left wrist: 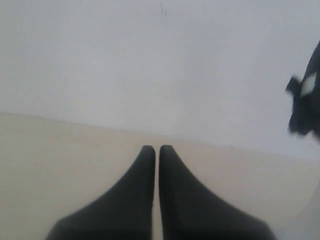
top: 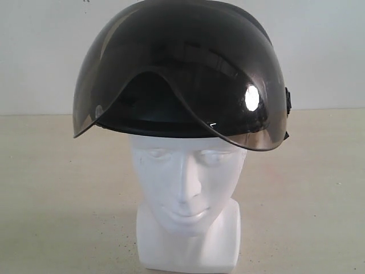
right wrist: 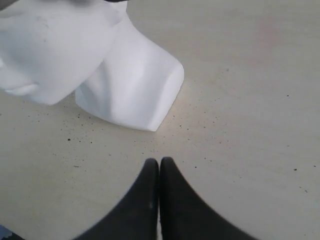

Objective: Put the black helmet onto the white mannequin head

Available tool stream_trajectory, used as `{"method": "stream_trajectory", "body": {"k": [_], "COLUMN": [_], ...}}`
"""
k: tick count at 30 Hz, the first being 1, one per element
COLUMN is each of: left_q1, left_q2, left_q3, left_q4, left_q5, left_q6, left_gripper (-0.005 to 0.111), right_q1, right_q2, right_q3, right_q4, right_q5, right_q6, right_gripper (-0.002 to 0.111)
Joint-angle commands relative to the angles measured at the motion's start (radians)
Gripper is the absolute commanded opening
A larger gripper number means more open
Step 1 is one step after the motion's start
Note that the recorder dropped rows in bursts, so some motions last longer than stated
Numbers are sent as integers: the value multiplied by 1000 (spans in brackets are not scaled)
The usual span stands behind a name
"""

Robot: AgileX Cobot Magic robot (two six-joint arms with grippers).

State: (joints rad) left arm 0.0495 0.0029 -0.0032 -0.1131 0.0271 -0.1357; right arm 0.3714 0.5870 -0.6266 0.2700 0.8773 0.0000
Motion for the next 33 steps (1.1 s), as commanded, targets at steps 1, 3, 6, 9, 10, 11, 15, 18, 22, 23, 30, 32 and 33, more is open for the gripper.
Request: {"method": "stream_trajectory", "body": {"k": [1,3,6,9,10,11,15,18,22,23,30,32,33], "left_q1": [0,0,0,0,0,0,0,0,0,0,0,0,0], "left_q2": [-3,-3,-3,-3,-3,-3,58,183,379,449,727,766,777], "left_q3": [3,3,3,-1,-24,-63,-235,-363,-567,-639,-979,-1038,-1056], "left_q4": [-167,-167,-144,-207,-241,-270,-208,-207,-193,-183,-183,-181,-184], "left_q5": [-308,-512,-806,-901,-809,-648,-186,-120,133,220,554,528,505], "left_q6": [-213,-232,-222,-303,-397,-479,-409,-417,-406,-351,32,136,153], "left_gripper": [4,4,4,4,4,4,4,4,4,4,4,4,4], "right_q1": [-3,-3,-3,-3,-3,-3,-3,-3,-3,-3,-3,-3,-3], "right_q2": [-32,-27,-27,-27,-25,-23,33,108,207,229,306,316,321], "right_q3": [-40,-71,-125,-191,-209,-232,-342,-429,-523,-540,-589,-594,-594], "right_q4": [-14,-14,-14,-14,-14,-12,-12,-12,35,68,105,105,112], "right_q5": [7,2,-13,-25,-34,-47,-55,-35,-37,-35,-79,-89,-94], "right_q6": [43,52,96,115,125,139,150,140,134,110,73,78,80], "right_gripper": [0,0,0,0,0,0,0,0,0,0,0,0,0]}}
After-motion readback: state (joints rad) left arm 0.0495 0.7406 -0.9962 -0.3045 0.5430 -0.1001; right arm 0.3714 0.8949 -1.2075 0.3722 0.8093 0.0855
